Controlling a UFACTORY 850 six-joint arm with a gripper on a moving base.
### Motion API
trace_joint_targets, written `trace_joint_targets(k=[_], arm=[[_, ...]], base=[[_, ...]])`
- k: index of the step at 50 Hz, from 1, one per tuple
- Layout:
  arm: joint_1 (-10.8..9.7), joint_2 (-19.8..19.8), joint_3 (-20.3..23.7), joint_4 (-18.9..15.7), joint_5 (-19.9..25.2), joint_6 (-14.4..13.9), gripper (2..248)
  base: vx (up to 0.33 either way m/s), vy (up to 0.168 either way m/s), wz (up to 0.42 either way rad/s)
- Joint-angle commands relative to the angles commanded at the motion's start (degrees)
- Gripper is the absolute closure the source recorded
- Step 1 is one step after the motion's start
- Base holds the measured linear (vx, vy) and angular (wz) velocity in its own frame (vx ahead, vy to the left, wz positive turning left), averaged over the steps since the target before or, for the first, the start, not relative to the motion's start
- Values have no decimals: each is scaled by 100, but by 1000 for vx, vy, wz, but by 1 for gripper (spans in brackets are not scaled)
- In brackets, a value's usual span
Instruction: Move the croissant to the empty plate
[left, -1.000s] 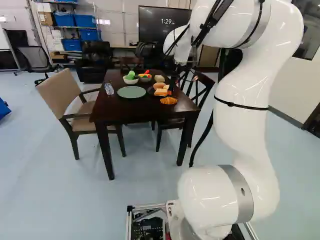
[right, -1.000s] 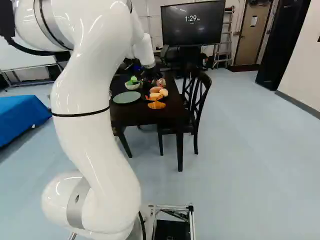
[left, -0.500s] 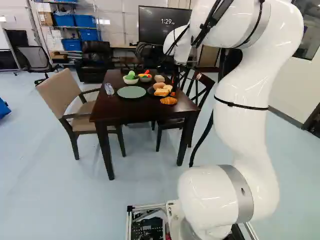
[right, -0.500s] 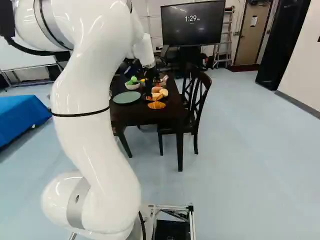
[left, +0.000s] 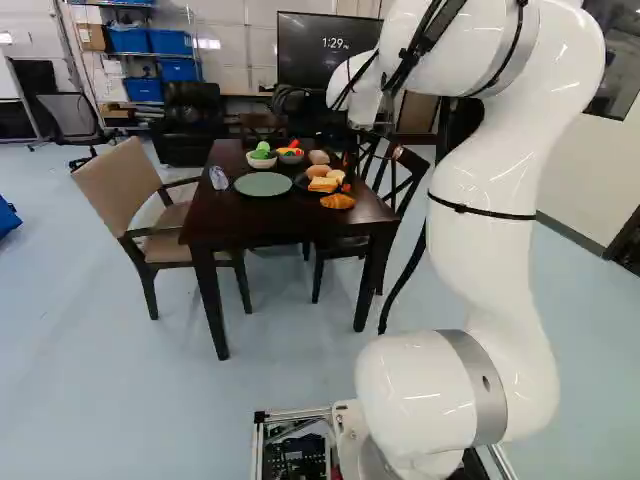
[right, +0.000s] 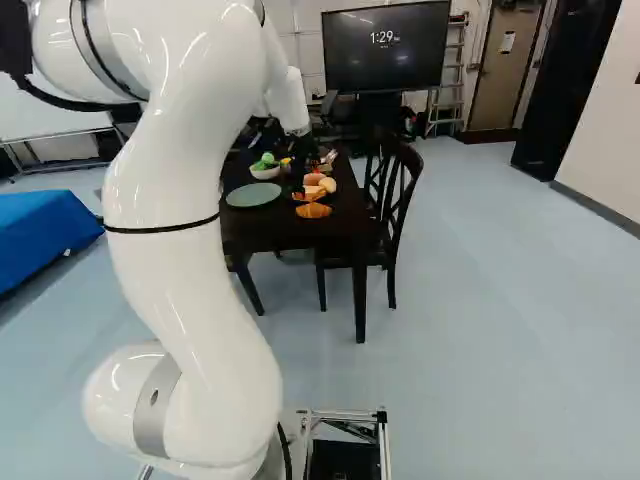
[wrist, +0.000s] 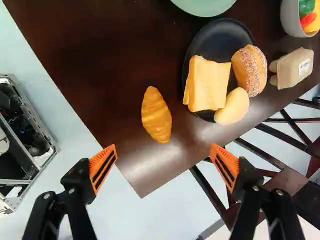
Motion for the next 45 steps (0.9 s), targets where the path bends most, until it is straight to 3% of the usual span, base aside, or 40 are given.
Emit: trace_joint_targets(k=[45], arm=[[15,-500,-662,0,-521,0,3]], base=[[0,0,0]])
